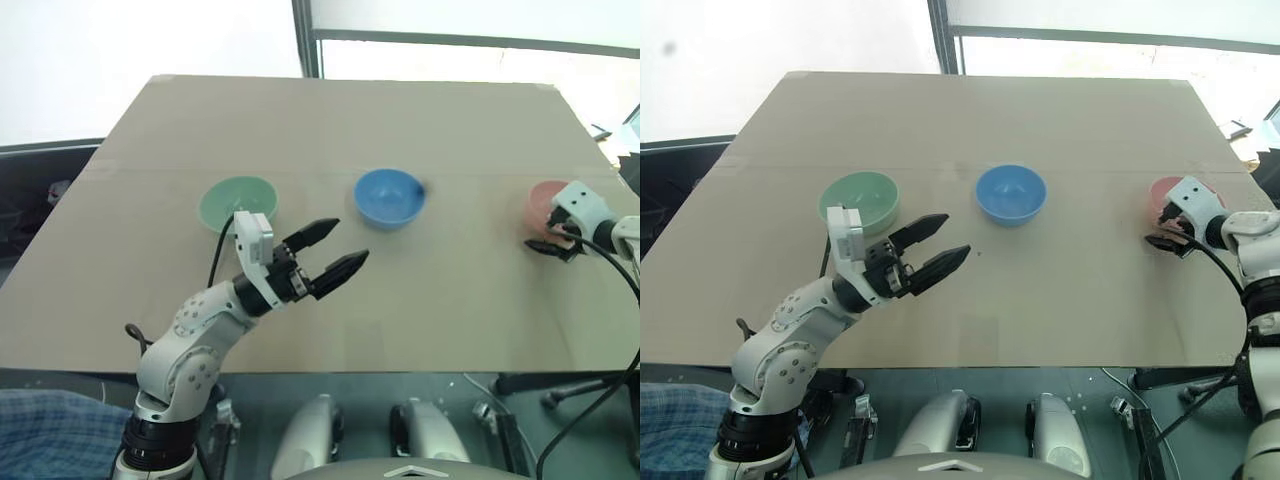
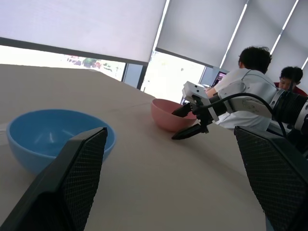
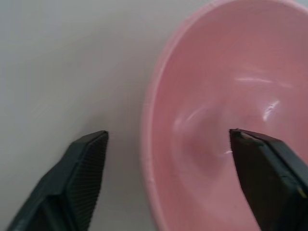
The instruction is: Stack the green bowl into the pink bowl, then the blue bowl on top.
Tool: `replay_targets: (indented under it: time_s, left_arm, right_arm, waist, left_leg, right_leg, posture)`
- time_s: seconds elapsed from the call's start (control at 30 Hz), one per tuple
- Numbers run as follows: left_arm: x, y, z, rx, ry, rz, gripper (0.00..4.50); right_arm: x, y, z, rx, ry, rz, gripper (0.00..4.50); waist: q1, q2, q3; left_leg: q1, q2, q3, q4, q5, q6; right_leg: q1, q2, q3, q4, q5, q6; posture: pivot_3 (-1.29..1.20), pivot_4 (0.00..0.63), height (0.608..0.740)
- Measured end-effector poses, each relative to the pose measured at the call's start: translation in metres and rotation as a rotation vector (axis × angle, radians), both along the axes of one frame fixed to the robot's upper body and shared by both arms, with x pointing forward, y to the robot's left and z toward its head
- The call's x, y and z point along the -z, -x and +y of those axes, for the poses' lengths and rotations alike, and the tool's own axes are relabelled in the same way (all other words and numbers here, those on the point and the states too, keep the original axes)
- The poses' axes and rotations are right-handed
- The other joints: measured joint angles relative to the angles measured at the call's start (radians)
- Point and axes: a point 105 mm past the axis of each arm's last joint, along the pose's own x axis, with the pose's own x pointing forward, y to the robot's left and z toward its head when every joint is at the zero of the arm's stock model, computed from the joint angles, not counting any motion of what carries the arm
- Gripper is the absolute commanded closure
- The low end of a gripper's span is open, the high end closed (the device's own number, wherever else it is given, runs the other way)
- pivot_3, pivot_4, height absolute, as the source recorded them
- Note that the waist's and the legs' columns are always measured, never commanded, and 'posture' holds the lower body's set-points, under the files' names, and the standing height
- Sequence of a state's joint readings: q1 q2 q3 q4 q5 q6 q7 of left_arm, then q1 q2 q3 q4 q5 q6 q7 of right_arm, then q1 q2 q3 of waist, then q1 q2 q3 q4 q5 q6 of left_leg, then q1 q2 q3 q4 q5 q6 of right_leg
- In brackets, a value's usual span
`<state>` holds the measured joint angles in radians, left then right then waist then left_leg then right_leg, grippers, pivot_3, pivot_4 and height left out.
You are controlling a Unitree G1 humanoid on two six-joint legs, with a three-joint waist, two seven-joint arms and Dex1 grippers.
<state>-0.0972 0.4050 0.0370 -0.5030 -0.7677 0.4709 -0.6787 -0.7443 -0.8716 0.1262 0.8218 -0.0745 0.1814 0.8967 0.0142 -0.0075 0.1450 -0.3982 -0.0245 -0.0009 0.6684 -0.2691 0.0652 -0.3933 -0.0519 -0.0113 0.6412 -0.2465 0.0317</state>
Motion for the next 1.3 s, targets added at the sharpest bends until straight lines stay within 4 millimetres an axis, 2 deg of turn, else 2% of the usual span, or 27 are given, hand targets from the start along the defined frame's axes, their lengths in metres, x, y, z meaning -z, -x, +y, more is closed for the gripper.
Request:
replay_targets:
  time_s: [0.2, 0.23, 0.27, 0.5, 0.53, 0.6, 0.77, 0.8, 0.87, 1.0, 1.17, 1.3]
  left_arm:
    - [0.0, 0.0, 0.001, -0.011, 0.004, 0.0, 0.0]
    - [0.001, 0.0, 0.001, -0.014, 0.005, 0.002, 0.0]
    - [0.002, 0.0, 0.001, -0.012, 0.007, 0.003, 0.0]
    - [0.002, 0.001, 0.001, -0.013, 0.009, 0.002, 0.0]
    - [0.004, 0.001, 0.002, -0.016, -0.004, 0.005, 0.0]
    - [0.006, 0.001, 0.003, -0.021, -0.024, 0.003, 0.0]
    - [0.013, 0.001, 0.012, -0.057, -0.079, -0.002, 0.0]
    - [0.018, 0.0, 0.018, -0.081, -0.1, -0.001, 0.0]
    - [0.023, -0.004, 0.027, -0.112, -0.115, 0.01, 0.0]
    - [0.037, -0.008, 0.049, -0.17, -0.176, 0.034, 0.0]
    - [0.041, -0.012, 0.067, -0.213, -0.226, 0.034, 0.0]
    - [0.046, -0.011, 0.073, -0.211, -0.257, 0.039, 0.0]
  right_arm:
    - [0.006, -0.002, 0.0, -0.023, 0.014, 0.02, 4.24]
    - [-0.003, -0.006, 0.002, -0.038, 0.026, -0.013, 4.44]
    - [-0.008, -0.007, 0.001, -0.043, 0.031, -0.022, 4.44]
    - [-0.005, 0.0, 0.004, -0.091, 0.031, 0.016, 4.44]
    - [-0.01, 0.008, 0.018, -0.176, 0.015, 0.042, 4.44]
    - [-0.014, 0.014, 0.035, -0.253, -0.014, 0.058, 4.44]
    - [-0.02, 0.047, 0.088, -0.434, -0.054, 0.088, 4.44]
    - [-0.016, 0.061, 0.105, -0.494, -0.031, 0.104, 4.44]
    - [-0.01, 0.075, 0.124, -0.556, -0.01, 0.118, 4.44]
    - [-0.001, 0.103, 0.175, -0.715, 0.027, 0.084, 4.44]
    - [0.004, 0.115, 0.209, -0.811, 0.074, 0.044, 4.44]
    - [0.006, 0.114, 0.225, -0.851, 0.113, 0.009, 4.44]
  waist:
    - [-0.001, 0.0, 0.0]
    - [-0.002, 0.0, 0.0]
    - [-0.002, -0.001, -0.001]
    - [-0.002, -0.001, -0.001]
    - [-0.002, -0.001, -0.001]
    - [-0.003, 0.0, -0.001]
    - [0.001, 0.001, -0.001]
    - [0.003, 0.002, -0.001]
    - [0.003, 0.002, -0.001]
    - [-0.001, 0.002, -0.001]
    - [0.001, 0.002, -0.001]
    - [0.0, 0.002, -0.001]
  left_leg:
    - [0.0, 0.0, 0.0, 0.0, 0.0, 0.0]
    - [0.0, 0.0, 0.0, 0.0, 0.0, 0.0]
    - [0.001, 0.0, 0.0, 0.0, 0.0, 0.0]
    - [0.001, 0.0, -0.001, 0.0, 0.0, 0.0]
    - [0.0, 0.001, -0.001, 0.0, 0.0, 0.0]
    - [0.0, 0.001, -0.001, -0.001, 0.0, 0.0]
    - [-0.001, 0.001, -0.002, -0.001, -0.001, 0.001]
    - [-0.001, 0.001, -0.002, -0.001, -0.003, 0.004]
    - [-0.001, 0.001, -0.002, -0.001, -0.003, 0.004]
    - [-0.001, 0.001, -0.002, -0.001, -0.003, 0.004]
    - [-0.001, 0.001, -0.002, -0.001, -0.003, 0.003]
    - [-0.001, 0.0, -0.002, -0.001, -0.003, 0.003]
  right_leg:
    - [0.0, 0.0, 0.0, 0.0, 0.0, 0.0]
    - [0.0, 0.0, 0.0, 0.0, 0.0, 0.0]
    - [0.001, 0.0, 0.0, 0.0, 0.0, 0.0]
    - [0.001, -0.001, 0.0, 0.0, 0.0, 0.0]
    - [0.0, -0.001, 0.0, 0.0, 0.0, 0.0]
    - [-0.001, -0.001, 0.0, 0.0, 0.0, 0.0]
    - [-0.002, -0.001, 0.0, 0.0, 0.0, 0.0]
    - [-0.002, -0.001, -0.001, 0.0, 0.0, 0.0]
    - [-0.002, -0.002, -0.001, 0.0, 0.0, 0.0]
    - [-0.002, -0.002, -0.001, 0.0, -0.001, -0.002]
    - [-0.002, -0.002, -0.001, 0.0, -0.002, -0.003]
    - [-0.003, -0.002, -0.001, -0.001, -0.002, -0.003]
  posture:
    - [0.0, 0.15, 0.74]
    - [0.0, 0.15, 0.74]
    - [0.0, 0.15, 0.74]
    - [0.0, 0.15, 0.74]
    - [0.0, 0.15, 0.74]
    - [0.0, 0.15, 0.74]
    - [0.0, 0.15, 0.74]
    - [0.0, 0.15, 0.74]
    - [0.0, 0.15, 0.74]
    - [0.0, 0.15, 0.74]
    - [0.0, 0.15, 0.74]
    - [0.0, 0.15, 0.74]
